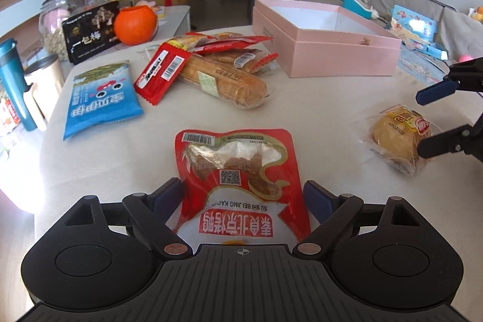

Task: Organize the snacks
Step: 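Lift the red pouch with left while right lifts the yellow bun pack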

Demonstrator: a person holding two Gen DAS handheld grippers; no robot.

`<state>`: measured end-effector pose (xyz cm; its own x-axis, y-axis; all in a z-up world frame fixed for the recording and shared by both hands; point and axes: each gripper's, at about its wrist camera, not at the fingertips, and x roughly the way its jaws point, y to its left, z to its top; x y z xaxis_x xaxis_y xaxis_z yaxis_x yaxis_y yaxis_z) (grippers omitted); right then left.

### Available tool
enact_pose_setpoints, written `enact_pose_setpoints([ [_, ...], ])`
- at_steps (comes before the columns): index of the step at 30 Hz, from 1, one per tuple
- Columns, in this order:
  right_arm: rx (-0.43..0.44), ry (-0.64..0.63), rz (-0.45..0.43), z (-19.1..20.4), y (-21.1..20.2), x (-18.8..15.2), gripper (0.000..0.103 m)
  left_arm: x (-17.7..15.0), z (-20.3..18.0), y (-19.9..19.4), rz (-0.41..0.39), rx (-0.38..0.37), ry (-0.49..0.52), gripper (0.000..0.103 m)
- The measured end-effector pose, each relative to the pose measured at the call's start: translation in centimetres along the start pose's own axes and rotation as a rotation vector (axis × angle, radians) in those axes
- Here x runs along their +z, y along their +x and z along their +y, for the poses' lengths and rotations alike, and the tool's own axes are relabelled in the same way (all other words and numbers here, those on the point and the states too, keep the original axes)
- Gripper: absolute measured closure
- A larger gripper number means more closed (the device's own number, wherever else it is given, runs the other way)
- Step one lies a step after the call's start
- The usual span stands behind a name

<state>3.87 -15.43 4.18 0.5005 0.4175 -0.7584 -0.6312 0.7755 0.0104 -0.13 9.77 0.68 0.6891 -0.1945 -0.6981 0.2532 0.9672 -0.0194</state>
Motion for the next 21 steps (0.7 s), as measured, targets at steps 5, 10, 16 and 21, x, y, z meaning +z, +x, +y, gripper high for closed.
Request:
enact_pose_setpoints([
  [5,-0.040,-0.106,0.026,1.3,0.1,-1.3,0.012,0.2,0.6,-0.5,0.011,-0.026,-0.042,0.012],
  [10,-0.113,-0.167,-0.011,2.0,0.6,-0.4,0.012,0.2,0.6,-1.6,0.034,-0.020,-0.026,0.011],
  [16,-0.039,-0.048,0.005,0.9,3.1,1.7,0.012,0.1,1.2,-2.7,0.027,-0.070,-0.055,0.012],
  [21,-0.001,-0.001,0.050,0.4,4.9,1.3,0.012,0.1,1.0,-2.7,0.052,-0.077,-0.014,0.012],
])
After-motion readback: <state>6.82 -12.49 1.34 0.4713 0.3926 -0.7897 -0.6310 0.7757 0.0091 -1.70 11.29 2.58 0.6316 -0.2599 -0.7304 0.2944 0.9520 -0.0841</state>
